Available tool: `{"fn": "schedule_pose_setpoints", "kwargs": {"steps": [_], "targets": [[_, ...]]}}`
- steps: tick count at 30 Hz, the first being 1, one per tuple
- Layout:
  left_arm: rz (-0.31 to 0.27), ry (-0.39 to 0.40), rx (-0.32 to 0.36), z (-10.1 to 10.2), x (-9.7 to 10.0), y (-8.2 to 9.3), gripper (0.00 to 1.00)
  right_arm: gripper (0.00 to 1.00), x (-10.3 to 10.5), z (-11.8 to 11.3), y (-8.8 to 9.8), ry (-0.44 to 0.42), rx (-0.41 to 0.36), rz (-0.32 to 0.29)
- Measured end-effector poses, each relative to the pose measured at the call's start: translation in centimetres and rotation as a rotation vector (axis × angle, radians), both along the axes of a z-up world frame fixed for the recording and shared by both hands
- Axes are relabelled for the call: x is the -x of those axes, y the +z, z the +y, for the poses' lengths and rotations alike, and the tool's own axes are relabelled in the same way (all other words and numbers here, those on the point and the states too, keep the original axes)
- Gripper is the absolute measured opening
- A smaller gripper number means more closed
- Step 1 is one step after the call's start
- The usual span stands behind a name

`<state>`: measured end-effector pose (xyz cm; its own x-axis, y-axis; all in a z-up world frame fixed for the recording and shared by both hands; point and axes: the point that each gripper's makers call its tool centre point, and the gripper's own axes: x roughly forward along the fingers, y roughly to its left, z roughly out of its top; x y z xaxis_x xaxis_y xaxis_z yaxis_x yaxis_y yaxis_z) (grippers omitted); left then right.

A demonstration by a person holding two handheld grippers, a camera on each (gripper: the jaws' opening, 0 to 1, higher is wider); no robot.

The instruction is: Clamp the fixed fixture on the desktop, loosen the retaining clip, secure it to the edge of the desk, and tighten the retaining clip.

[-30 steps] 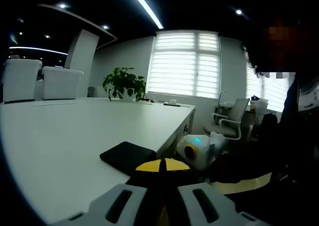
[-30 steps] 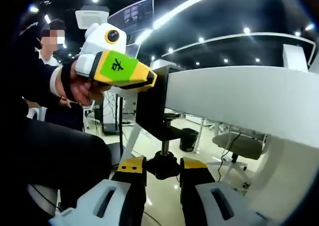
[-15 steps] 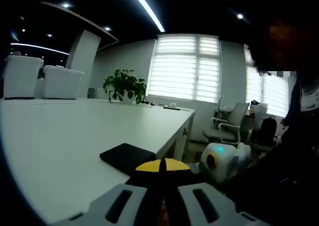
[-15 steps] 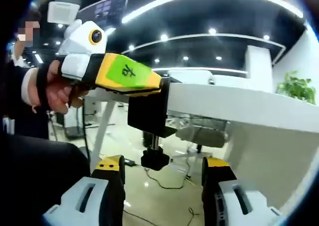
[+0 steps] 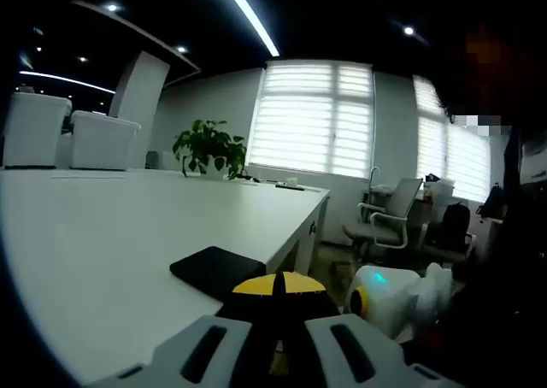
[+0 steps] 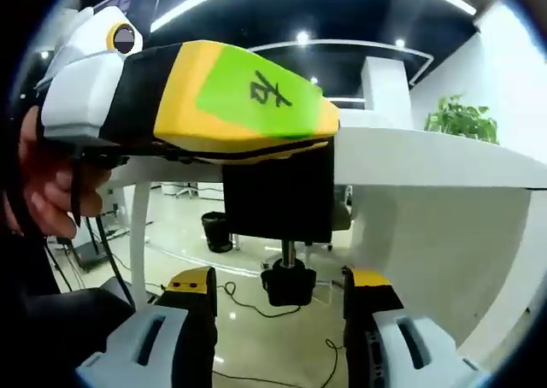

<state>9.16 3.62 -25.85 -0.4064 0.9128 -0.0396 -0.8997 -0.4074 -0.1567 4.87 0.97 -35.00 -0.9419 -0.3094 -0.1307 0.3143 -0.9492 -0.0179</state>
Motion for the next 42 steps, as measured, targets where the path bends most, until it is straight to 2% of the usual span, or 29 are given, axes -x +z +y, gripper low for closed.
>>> {"fn": "schedule_pose_setpoints", "kwargs": {"steps": [1,2,3,4,5,13,18,24,26,27,29,31,38,41,42], "targets": [[-0.001,0.0,-0.002,0.0,0.0,0.0,0.01,0.47,0.3,-0.1,0.2,0.0,-0.017,0.008],[-0.002,0.0,-0.003,0.0,0.0,0.0,0.01,0.31,0.3,0.0,-0.1,0.002,-0.058,0.001],[0.003,0.0,-0.004,0.0,0.0,0.1,0.01,0.25,0.3,-0.1,-0.2,0.014,-0.071,-0.004],[-0.003,0.003,-0.006,0.0,0.0,0.1,0.01,0.24,0.6,0.4,0.0,-0.004,-0.048,0.001],[0.0,0.0,0.0,0.0,0.0,0.0,0.01,0.24,0.6,0.6,0.0,-0.01,-0.014,-0.013],[0.005,0.008,0.001,0.1,0.0,-0.1,0.01,0.23,0.5,0.5,0.0,0.051,-0.041,-0.012],[0.007,0.011,0.013,0.1,0.0,-0.1,0.01,0.23,0.2,-0.2,0.1,0.231,-0.069,0.007],[0.007,0.018,0.016,0.1,0.0,-0.1,0.01,0.22,-0.4,-0.7,0.0,0.455,-0.015,-0.01],[0.006,0.018,0.018,0.1,0.0,-0.1,0.01,0.22,-0.4,-0.8,0.1,0.523,-0.048,0.016],[0.007,0.02,0.021,0.1,0.0,-0.1,0.01,0.22,-0.6,-1.0,0.0,0.556,-0.023,-0.007],[0.007,0.02,0.026,0.1,0.0,-0.2,0.01,0.22,-0.7,-1.1,0.1,0.636,-0.026,-0.003],[0.008,0.02,0.031,0.1,-0.1,-0.2,0.01,0.22,-0.7,-1.1,0.1,0.679,-0.021,-0.007],[0.007,0.019,0.033,0.1,-0.1,-0.2,0.01,0.23,-0.9,-1.2,0.1,0.746,-0.027,-0.005],[0.006,0.017,0.033,0.1,-0.1,-0.2,0.01,0.23,-1.0,-1.5,0.0,0.726,-0.023,0.018],[0.006,0.017,0.031,0.1,-0.1,-0.2,0.01,0.24,-0.8,-1.2,0.1,0.687,-0.024,0.025]]}}
